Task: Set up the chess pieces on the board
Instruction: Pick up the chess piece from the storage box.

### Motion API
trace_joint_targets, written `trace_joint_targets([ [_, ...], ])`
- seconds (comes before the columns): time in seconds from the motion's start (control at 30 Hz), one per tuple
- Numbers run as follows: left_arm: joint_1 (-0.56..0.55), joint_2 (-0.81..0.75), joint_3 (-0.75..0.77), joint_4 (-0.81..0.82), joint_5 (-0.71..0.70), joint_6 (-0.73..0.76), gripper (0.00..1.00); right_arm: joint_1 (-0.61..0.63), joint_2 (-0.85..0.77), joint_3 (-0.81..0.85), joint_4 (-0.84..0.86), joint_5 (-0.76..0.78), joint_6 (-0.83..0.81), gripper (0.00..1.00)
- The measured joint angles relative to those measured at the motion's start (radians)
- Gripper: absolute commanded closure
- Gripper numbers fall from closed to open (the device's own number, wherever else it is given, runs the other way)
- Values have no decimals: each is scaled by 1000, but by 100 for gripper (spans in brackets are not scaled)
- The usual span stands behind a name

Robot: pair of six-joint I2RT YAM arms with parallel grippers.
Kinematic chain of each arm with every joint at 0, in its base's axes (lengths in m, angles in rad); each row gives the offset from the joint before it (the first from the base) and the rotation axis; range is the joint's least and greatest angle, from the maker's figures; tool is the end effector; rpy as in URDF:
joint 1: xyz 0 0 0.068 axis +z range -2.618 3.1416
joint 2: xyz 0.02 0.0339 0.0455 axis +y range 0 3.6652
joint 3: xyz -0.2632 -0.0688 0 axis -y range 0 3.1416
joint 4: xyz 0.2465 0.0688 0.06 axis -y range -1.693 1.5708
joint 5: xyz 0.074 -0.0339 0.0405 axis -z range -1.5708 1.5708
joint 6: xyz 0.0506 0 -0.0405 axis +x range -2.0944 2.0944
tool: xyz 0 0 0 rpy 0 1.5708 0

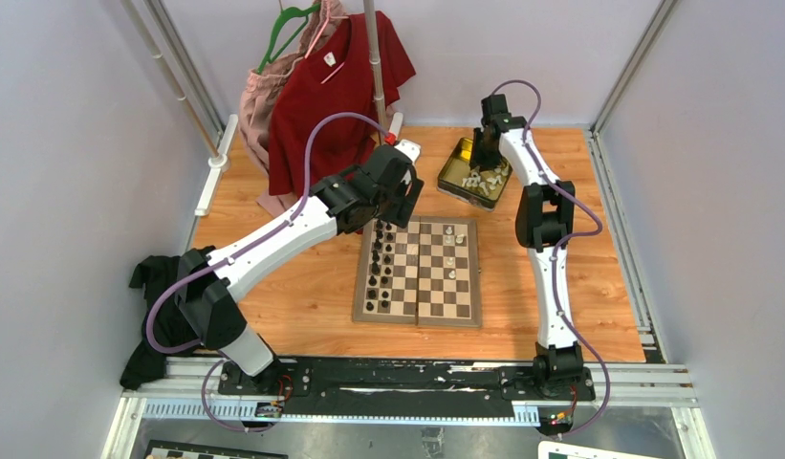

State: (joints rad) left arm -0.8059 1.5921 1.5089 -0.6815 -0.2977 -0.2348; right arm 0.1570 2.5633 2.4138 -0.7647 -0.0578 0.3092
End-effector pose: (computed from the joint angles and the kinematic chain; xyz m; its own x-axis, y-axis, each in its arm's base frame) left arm 0.2631 -0.2527 0.3312 -0.5926 0.2962 -0.7490 0.4167 0.9086 0.0296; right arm 0.5616 0.0919 0.1814 -0.8033 0.1804 -0.5676 0.0562 0.9717 0.2293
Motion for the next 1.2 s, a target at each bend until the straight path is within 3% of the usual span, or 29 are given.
trace_joint_targets([
  [0.2,11,0,-19,6,10,0,28,0,10,3,-17,5,0,80],
  [0.43,14,-14,-52,6,19,-1,28,0,14,11,-23,5,4,100],
  [0.6,20,-27,-53,20,20,-5,28,0,6,-7,-1,-14,21,100],
  [0.83,31,-32,-52,90,64,-11,24,0,-100,-159,100,-120,95,100],
  [1.2,85,17,-21,298,352,-130,24,1,-562,-530,355,-310,252,100],
])
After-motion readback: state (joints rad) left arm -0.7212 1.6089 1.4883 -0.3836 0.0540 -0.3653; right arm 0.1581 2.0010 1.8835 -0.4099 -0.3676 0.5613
